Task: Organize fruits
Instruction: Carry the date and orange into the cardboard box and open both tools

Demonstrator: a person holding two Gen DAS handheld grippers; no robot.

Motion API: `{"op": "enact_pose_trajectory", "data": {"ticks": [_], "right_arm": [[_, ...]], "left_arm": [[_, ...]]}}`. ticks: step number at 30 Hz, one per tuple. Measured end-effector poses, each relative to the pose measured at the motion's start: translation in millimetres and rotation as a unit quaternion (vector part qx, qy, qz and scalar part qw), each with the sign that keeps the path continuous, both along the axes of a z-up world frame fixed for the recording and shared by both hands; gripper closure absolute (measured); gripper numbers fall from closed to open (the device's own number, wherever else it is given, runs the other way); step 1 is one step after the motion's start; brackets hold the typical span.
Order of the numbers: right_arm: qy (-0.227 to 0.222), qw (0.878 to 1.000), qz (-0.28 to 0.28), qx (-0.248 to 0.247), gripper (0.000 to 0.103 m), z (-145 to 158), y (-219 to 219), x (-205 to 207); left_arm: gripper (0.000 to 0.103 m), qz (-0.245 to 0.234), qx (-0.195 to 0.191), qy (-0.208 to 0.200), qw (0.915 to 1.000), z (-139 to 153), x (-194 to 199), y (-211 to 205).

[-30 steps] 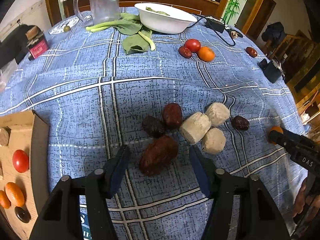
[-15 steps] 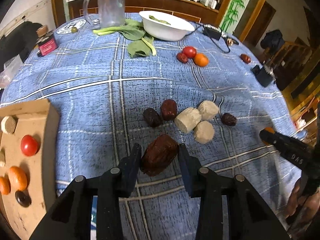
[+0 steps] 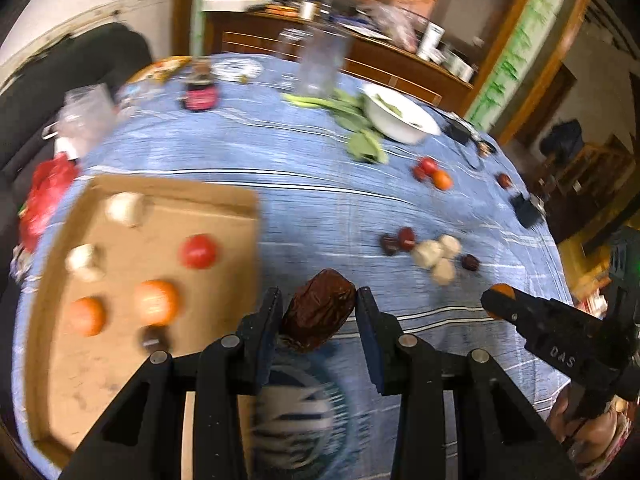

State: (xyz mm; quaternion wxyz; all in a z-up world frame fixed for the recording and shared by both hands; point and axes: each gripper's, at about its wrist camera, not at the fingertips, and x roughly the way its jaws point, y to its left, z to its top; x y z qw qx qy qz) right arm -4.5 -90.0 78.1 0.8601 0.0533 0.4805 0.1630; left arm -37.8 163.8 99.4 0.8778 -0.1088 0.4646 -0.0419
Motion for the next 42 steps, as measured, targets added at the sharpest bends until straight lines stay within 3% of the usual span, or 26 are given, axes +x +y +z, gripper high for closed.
{"op": "enact_pose_trajectory", "data": {"ticks": [9,16,42], "right_arm": [[-0.003,0.990,0.140,0.022,0.066,13,139,-25],[0.018,0.982,0.187,0.016,0.066,-6,203,-38],[0.041,0.977,0.210,-0.026,0.066,-46,262,-47]], "left_arm": [[0.066,0.096,0.021,0.025,0.9949,-15,-40,105],[0.066,0.114,0.016,0.041,0.9925,-29,-50,145],[0.066,0.121,0.023,0.071,0.9899,-55,-56,168]]}}
